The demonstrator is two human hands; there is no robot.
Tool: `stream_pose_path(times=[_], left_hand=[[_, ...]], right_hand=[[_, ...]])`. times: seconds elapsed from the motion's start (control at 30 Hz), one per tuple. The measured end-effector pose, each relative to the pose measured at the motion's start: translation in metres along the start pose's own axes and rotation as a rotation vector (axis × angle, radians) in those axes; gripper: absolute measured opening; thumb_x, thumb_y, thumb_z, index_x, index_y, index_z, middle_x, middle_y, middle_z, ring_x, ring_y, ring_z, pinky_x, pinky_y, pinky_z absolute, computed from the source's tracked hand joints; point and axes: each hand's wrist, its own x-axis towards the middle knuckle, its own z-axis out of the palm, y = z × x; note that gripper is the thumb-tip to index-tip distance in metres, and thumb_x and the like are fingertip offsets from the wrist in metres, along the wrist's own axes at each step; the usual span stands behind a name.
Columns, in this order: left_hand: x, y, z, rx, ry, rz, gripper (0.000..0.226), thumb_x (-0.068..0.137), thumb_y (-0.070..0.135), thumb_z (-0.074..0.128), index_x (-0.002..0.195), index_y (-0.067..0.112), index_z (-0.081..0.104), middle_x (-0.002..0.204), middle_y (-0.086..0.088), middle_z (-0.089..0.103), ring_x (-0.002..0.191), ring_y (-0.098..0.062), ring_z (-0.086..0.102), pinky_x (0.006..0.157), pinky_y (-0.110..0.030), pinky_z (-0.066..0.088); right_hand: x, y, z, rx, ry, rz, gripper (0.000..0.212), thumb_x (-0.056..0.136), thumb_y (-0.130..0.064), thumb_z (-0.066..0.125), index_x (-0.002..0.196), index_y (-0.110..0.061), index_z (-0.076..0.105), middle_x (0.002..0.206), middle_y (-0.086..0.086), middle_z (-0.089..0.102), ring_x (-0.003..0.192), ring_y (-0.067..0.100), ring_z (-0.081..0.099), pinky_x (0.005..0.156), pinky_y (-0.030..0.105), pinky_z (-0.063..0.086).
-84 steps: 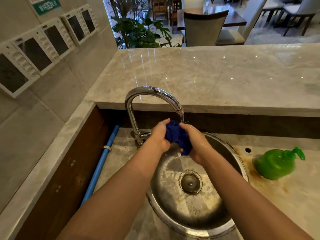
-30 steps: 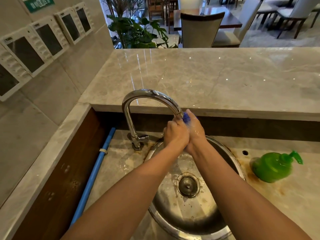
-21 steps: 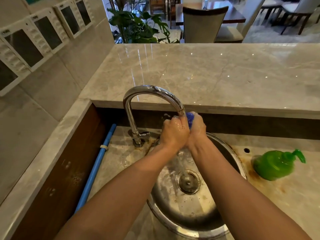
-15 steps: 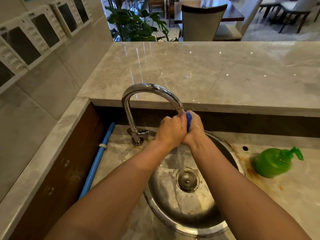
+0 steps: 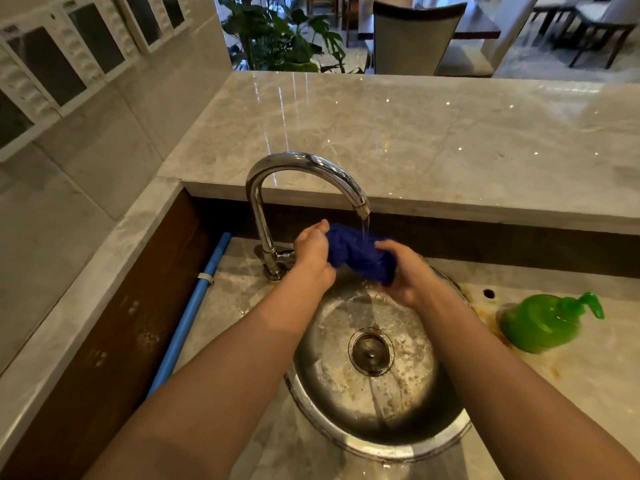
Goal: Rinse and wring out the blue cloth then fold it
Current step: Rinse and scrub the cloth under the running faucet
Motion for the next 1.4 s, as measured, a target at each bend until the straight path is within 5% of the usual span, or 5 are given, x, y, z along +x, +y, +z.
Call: stream_pose_path(times=[0.17,0.33,0.47,1.0,1.4], left_hand=[[-0.003,-0.013,0.005,-0.034,-0.053,-0.196,0.024,0.101,0.027,0.045,0.114,0.015,0.060,0.118,-0.019,0.063,0.104,-0.038,0.062,0.090,-0.058,0.052],[-0.011,-0.029,0.024,-0.080,-0.200,-0.261,0.036,0.093,0.043,0.050,0.076,0.015,0.065,0.065,-0.006,0.068,0.068,-0.022,0.067,0.065,-0.031,0.051],[-0.013,-0.030,0.020,0.394,-0.155,-0.192,0.053,0.096,0.059,0.039,0.111,0.015,0.065,0.100,-0.014,0.073,0.094,-0.030,0.069,0.087,-0.047,0.057],[-0.019,-0.023,0.026,0.287,-0.169,-0.293,0.035,0.096,0.037,0.051,0.110,0.009,0.066,0.090,-0.012,0.072,0.084,-0.026,0.069,0.073,-0.037,0.058],[-0.006,-0.001,0.020,0.207,-0.364,-0.107,0.021,0.083,0.031,0.069,0.101,0.019,0.073,0.108,-0.008,0.074,0.107,-0.028,0.065,0.092,-0.046,0.053]], right_hand=[[-0.007,-0.007,0.013,0.024,-0.012,-0.213,0.026,0.081,-0.035,0.066,0.101,-0.020,0.071,0.094,0.007,0.078,0.093,0.027,0.073,0.085,0.045,0.059],[0.002,0.010,0.050,-0.905,0.409,-0.898,0.056,0.095,-0.053,0.031,0.074,-0.015,0.067,0.070,0.010,0.069,0.065,0.028,0.065,0.062,0.040,0.052],[0.027,-0.022,0.024,-0.953,0.499,-0.555,0.047,0.099,-0.042,0.038,0.080,-0.013,0.070,0.091,0.019,0.071,0.088,0.038,0.064,0.074,0.039,0.044],[0.022,-0.007,0.028,-0.722,0.432,-0.644,0.040,0.088,-0.037,0.053,0.052,-0.021,0.054,0.049,-0.004,0.055,0.051,0.014,0.053,0.057,0.034,0.044],[0.026,0.007,-0.008,0.456,-0.633,0.127,0.065,0.088,-0.059,0.062,0.139,-0.018,0.057,0.146,0.021,0.050,0.135,0.046,0.046,0.109,0.069,0.031]])
